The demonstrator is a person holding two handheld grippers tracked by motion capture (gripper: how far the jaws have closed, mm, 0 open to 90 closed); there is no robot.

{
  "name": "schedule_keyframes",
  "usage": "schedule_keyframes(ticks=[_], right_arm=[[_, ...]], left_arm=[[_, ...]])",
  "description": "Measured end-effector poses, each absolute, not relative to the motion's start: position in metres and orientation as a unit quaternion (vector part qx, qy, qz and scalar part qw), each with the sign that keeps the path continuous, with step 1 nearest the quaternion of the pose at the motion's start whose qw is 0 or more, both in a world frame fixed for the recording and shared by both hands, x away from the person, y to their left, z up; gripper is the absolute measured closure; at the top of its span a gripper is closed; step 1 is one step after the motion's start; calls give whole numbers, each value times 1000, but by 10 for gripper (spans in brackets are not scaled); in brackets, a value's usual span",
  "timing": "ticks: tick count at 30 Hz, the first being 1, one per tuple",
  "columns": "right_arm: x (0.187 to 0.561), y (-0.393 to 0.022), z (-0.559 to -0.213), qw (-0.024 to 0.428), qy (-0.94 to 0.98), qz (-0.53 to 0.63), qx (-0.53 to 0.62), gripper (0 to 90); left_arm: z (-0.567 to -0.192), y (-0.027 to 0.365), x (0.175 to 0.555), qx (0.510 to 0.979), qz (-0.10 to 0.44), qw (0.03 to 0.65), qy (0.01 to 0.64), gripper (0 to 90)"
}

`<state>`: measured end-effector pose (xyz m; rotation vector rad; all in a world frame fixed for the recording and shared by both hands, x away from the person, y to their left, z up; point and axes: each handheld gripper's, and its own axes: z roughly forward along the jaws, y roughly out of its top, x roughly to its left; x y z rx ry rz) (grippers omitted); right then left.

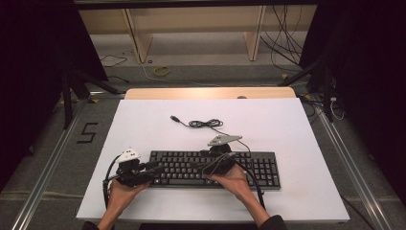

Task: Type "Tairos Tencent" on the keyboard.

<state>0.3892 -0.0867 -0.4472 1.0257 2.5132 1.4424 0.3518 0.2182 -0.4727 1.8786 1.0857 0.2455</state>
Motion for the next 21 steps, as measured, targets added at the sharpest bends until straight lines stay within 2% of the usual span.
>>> schedule_keyframes(ticks=[7, 16, 21], right_arm=[[390, -90, -449, 38, 819, 463, 338, 405], [390, -91, -448, 39, 817, 465, 338, 394], [389, -92, -447, 37, 816, 468, 338, 377]], left_arm=[[-474, 216, 355, 778, 100, 434, 444, 777], [-476, 214, 357, 786, 94, 422, 442, 871], [-477, 213, 359, 788, 93, 419, 442, 888]])
